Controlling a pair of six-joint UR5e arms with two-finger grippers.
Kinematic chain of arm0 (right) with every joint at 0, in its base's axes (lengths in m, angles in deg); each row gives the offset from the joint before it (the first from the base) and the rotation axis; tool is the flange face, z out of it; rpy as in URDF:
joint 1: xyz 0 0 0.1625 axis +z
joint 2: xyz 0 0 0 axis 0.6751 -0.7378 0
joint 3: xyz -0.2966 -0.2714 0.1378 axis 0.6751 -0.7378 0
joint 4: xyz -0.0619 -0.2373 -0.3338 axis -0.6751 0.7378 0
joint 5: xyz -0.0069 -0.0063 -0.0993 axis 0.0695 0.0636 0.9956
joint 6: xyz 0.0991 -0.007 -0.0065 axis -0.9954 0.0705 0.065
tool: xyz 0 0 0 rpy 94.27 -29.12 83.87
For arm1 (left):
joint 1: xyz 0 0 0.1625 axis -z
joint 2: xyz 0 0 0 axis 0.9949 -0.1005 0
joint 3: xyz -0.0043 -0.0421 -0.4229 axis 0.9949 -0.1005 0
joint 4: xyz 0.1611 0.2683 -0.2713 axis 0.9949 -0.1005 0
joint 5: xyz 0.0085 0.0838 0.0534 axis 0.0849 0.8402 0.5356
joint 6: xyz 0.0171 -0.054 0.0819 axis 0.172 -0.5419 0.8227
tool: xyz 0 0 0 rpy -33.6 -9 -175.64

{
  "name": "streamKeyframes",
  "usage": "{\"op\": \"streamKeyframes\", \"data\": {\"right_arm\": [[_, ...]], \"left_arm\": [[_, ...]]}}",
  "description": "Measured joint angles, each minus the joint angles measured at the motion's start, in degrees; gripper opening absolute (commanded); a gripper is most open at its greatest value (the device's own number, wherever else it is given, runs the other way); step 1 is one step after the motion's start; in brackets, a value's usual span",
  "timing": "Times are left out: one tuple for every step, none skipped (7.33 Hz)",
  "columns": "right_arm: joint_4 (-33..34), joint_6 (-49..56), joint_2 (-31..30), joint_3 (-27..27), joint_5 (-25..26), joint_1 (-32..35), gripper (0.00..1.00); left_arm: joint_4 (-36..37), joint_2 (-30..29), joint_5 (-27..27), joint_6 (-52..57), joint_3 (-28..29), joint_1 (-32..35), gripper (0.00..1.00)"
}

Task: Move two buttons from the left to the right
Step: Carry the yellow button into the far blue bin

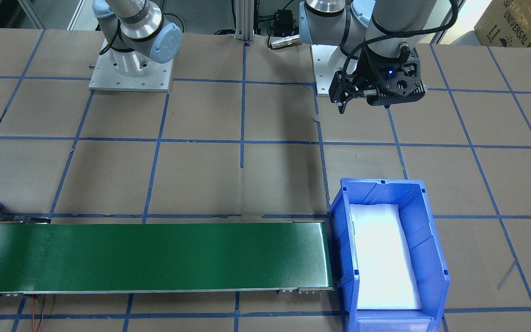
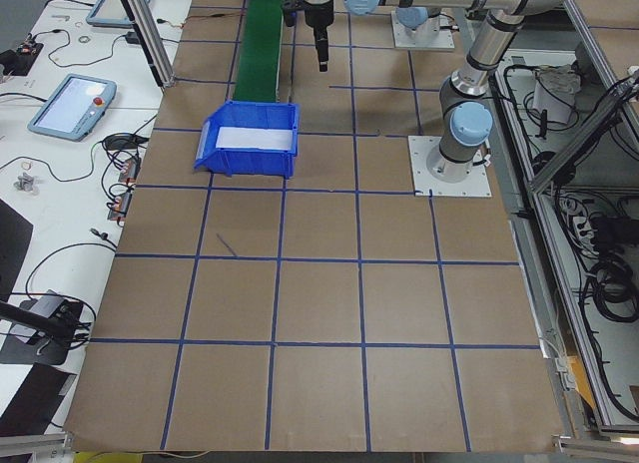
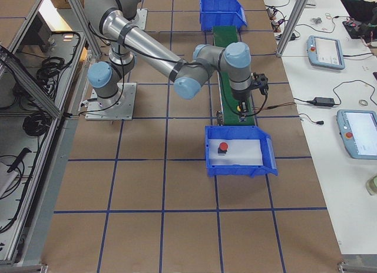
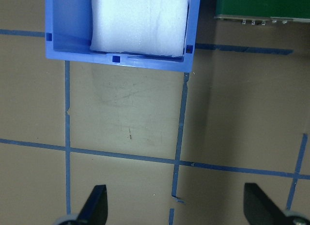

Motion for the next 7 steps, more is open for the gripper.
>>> {"op": "streamKeyframes", "data": {"right_arm": [[0.44, 3.40, 1.02, -0.26, -2.11, -2.91, 0.39], [1.29, 4.86, 3.14, -1.09, -3.64, -4.24, 0.40], [2.28, 5.26, 6.05, -2.64, -4.41, -4.85, 0.40], [3.20, 5.11, 8.82, -3.98, -4.85, -5.08, 0.40], [3.83, 4.29, 11.13, -4.49, -5.41, -5.14, 0.43], [4.11, 2.91, 12.48, -4.37, -5.85, -5.16, 0.43], [4.22, 1.75, 13.24, -4.08, -5.83, -5.17, 0.43]], "left_arm": [[0.04, 0.01, 0.00, 0.02, -0.05, 0.01, 1.00], [0.05, 0.03, 0.00, 0.06, -0.11, 0.01, 1.00], [0.06, 0.05, 0.00, 0.08, -0.15, 0.01, 1.00], [0.07, 0.03, 0.00, 0.08, -0.17, 0.01, 1.00], [0.06, 0.02, 0.00, 0.08, -0.18, 0.01, 1.00], [0.06, 0.01, 0.00, 0.08, -0.18, 0.00, 1.00], [0.06, 0.01, 0.00, 0.09, -0.19, 0.01, 1.00]]}}
